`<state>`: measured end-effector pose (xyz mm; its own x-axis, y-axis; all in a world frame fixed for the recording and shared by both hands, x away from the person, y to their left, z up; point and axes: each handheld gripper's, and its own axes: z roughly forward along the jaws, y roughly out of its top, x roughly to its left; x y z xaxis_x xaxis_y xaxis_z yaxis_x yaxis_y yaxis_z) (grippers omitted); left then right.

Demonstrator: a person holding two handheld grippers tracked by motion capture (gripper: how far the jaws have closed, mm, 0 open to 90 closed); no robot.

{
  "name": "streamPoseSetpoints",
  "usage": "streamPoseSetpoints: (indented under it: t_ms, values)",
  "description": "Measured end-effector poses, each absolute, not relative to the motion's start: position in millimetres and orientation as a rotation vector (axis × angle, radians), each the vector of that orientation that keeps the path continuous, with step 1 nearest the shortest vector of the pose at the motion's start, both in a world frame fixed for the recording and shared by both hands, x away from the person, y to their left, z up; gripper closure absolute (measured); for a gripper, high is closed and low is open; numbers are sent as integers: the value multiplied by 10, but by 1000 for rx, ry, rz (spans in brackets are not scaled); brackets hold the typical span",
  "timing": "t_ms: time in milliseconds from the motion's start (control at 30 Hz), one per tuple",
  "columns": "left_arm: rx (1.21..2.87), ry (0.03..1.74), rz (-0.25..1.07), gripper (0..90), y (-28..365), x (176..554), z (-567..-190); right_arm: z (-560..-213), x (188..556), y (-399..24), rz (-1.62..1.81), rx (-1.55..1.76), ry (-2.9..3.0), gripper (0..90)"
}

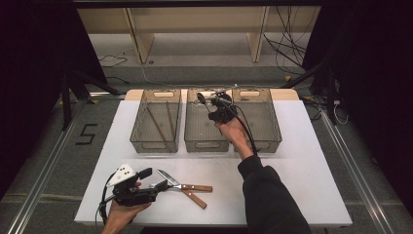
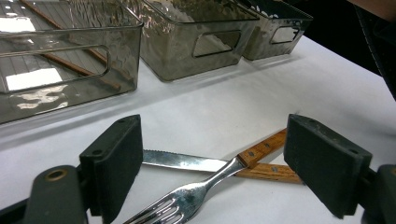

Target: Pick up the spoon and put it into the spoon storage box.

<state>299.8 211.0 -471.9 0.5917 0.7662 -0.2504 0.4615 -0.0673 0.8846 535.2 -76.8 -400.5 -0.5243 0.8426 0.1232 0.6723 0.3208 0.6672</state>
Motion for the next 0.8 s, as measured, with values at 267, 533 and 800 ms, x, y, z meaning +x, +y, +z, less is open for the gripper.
streamPoseSetpoints:
  t_ms: [267, 533, 800]
  values:
    - [1704, 1025, 343, 195, 2114, 2998, -4718, -4016, 5401, -743, 1033, 1398, 2361, 613]
    - [1696, 1037, 346, 194, 2133, 3001, -4717, -3924, 5293, -754, 1096, 1345, 2374, 478]
    - [1678, 1061, 345, 193, 2161, 3011, -4724, -3812, 4994, -775, 1213, 1175, 2422, 380]
